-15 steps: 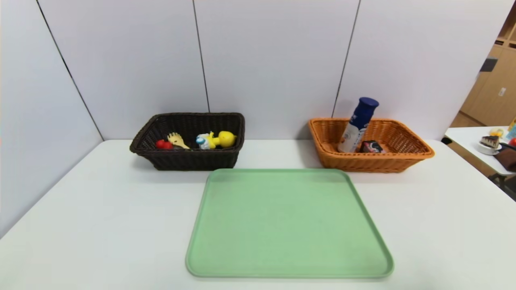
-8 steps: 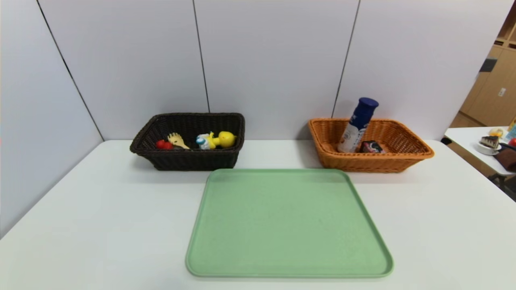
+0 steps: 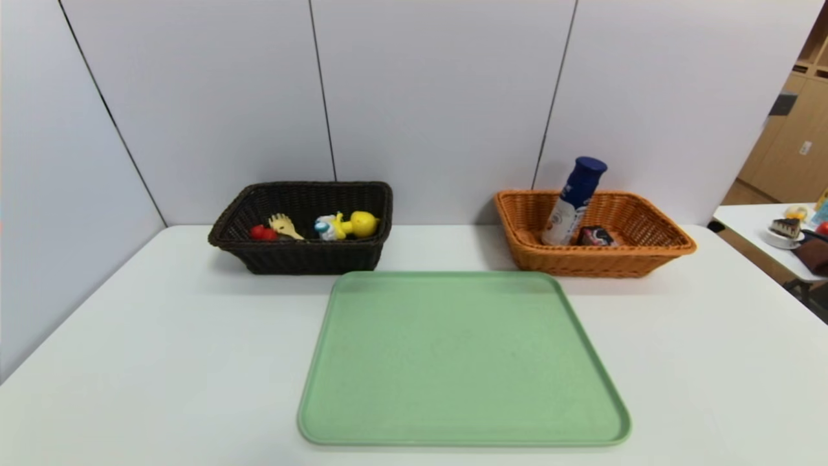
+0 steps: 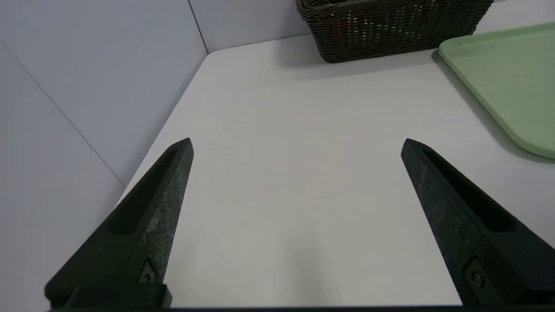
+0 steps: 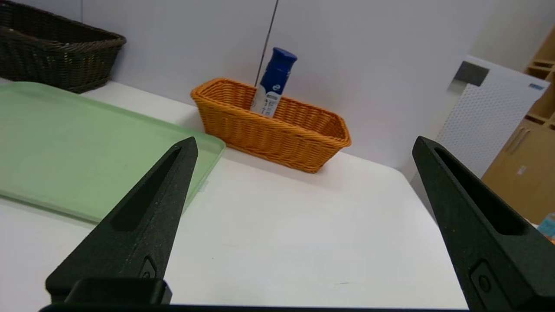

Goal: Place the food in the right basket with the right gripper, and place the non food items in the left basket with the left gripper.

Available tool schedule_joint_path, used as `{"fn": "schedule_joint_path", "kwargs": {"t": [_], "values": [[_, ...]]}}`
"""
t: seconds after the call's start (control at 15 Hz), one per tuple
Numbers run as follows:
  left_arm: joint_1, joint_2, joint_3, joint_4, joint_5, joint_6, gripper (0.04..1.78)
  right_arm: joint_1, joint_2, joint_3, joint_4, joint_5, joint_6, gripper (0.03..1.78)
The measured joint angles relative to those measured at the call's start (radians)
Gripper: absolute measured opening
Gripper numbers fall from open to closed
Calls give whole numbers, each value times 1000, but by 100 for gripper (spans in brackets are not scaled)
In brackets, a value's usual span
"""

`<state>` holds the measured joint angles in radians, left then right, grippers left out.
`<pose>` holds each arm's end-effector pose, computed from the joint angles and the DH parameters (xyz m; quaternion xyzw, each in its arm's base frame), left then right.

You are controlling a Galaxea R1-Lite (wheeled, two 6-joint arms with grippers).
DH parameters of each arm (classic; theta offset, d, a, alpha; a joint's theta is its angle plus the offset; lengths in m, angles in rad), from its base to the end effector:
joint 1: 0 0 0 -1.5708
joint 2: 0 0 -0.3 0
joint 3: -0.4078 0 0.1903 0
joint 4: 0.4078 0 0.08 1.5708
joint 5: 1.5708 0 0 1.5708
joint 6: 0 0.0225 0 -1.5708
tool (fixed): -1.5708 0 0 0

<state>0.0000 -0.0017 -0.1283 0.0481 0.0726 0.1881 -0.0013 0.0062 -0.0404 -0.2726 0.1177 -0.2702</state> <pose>-0.0345 0.0016 0.1054 0.0923 -0.0373 0.0399 0.9942 -0.0304 0.0027 0.1142 -0.1419 -0.1589 0.0364 0.9764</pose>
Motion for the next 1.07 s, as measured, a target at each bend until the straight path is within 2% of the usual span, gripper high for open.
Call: {"fn": "schedule_joint_path", "kwargs": {"t": [0.07,0.13,0.2,0.33,0.47,0.6,0.73,0.87,1.07], "values": [[0,0,58,-94,-8,23,169,0,-3,20,0,-20,9,171],[0,-1,94,-186,-19,45,169,0,-6,30,49,-32,37,171],[0,-1,111,-210,-30,54,169,0,-6,36,134,-47,71,171],[0,-1,125,-127,-100,57,169,0,-7,39,273,-76,175,171],[0,-1,127,-76,-115,21,169,0,-7,39,281,-83,217,171],[0,-1,128,-81,-114,-66,169,0,-7,40,280,-89,238,171],[0,-1,128,-79,-94,-140,169,0,-7,40,281,-89,230,171],[0,-1,128,-78,-80,-148,169,0,-7,40,281,-89,233,171],[0,0,128,-82,-77,-153,169,0,-7,40,280,-116,237,171]]}}
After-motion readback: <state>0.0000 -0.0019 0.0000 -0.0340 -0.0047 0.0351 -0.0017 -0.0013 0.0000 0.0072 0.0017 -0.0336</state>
